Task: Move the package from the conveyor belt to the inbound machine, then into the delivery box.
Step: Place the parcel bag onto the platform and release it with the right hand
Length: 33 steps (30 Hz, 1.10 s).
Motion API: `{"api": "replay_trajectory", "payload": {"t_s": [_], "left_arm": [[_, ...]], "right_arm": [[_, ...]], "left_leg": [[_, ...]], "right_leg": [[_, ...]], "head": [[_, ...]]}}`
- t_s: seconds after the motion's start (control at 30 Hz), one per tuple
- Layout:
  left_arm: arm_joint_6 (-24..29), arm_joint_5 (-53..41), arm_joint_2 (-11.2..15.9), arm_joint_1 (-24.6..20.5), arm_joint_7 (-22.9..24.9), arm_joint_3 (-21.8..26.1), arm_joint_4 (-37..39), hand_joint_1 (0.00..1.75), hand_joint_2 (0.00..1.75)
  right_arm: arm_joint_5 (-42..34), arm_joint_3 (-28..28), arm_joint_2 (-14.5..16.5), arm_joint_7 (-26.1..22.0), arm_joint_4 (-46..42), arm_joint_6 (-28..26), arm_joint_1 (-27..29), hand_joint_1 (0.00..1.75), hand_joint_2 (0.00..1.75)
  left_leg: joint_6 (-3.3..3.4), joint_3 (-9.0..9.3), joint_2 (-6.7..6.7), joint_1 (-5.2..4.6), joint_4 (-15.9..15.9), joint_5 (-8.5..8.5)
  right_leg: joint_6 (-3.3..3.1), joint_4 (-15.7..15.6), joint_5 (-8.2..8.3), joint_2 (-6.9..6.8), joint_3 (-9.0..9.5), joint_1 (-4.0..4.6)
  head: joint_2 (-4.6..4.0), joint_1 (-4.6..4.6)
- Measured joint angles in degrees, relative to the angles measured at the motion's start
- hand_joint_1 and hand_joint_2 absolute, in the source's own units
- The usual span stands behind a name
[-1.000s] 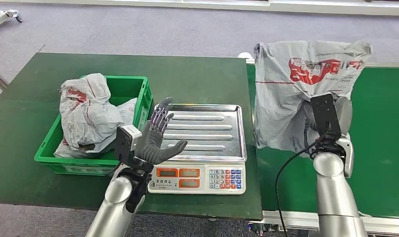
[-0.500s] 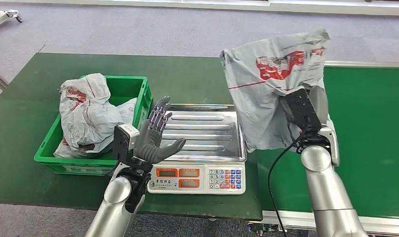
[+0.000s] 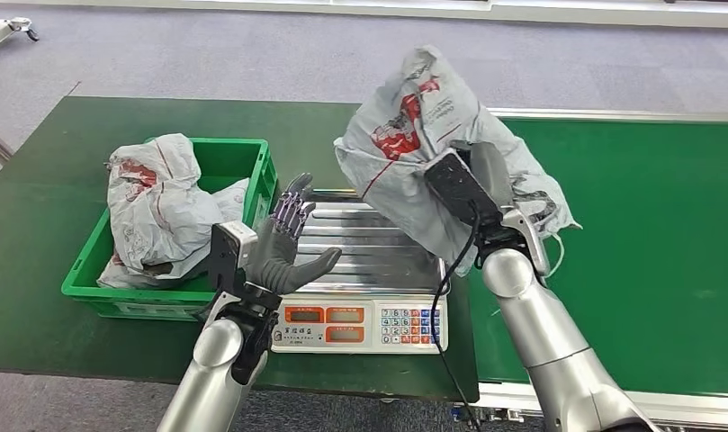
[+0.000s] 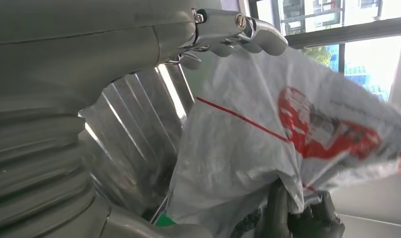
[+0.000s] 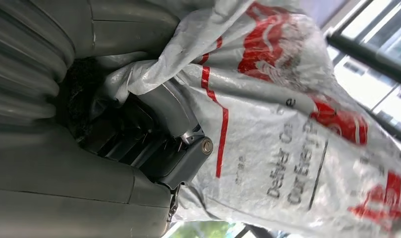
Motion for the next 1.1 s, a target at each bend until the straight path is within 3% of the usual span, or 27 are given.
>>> {"api": "replay_trajectory", "payload": {"t_s": [0.17,0.4,0.73,1.1], "left_arm": [[0.01,0.1,-0.2,-1.24,0.07,0.0,0.81,0.0,1.75],[-0.1,0.15,-0.25,-2.13,-0.21,0.11,1.97,0.0,1.75],[-0.06,0.62,-0.25,-2.42,-0.79,1.24,2.53,0.0,1.75],[0.91,-1.03,-0.24,-2.92,-1.14,2.03,2.69,0.0,1.75]], "right_arm": [[-3.48,2.34,4.02,1.12,4.53,2.87,-3.5,1.75,1.75],[-11.33,3.69,7.29,-1.49,10.92,10.68,-5.67,1.75,1.75],[-17.53,5.08,9.62,0.18,12.35,16.9,-7.88,1.75,1.75],[-21.32,7.77,10.37,0.55,10.63,18.75,-7.63,1.74,1.75]], "left_leg": [[-0.05,0.01,-0.04,0.01,0.0,0.04],[-0.06,-0.01,-0.06,0.02,0.0,0.04],[-0.05,-0.03,-0.08,0.02,0.0,0.04],[-0.05,-0.04,-0.08,0.02,0.0,0.04]], "right_leg": [[-0.01,0.0,0.0,0.0,0.0,0.13],[-0.02,0.02,0.0,-0.01,-0.01,0.12],[-0.02,0.01,0.0,-0.06,-0.01,0.08],[-0.02,0.02,0.0,-0.06,-0.01,0.09]], "head": [[0.0,0.0],[0.0,-0.01],[0.0,0.0],[0.0,0.0]]}}
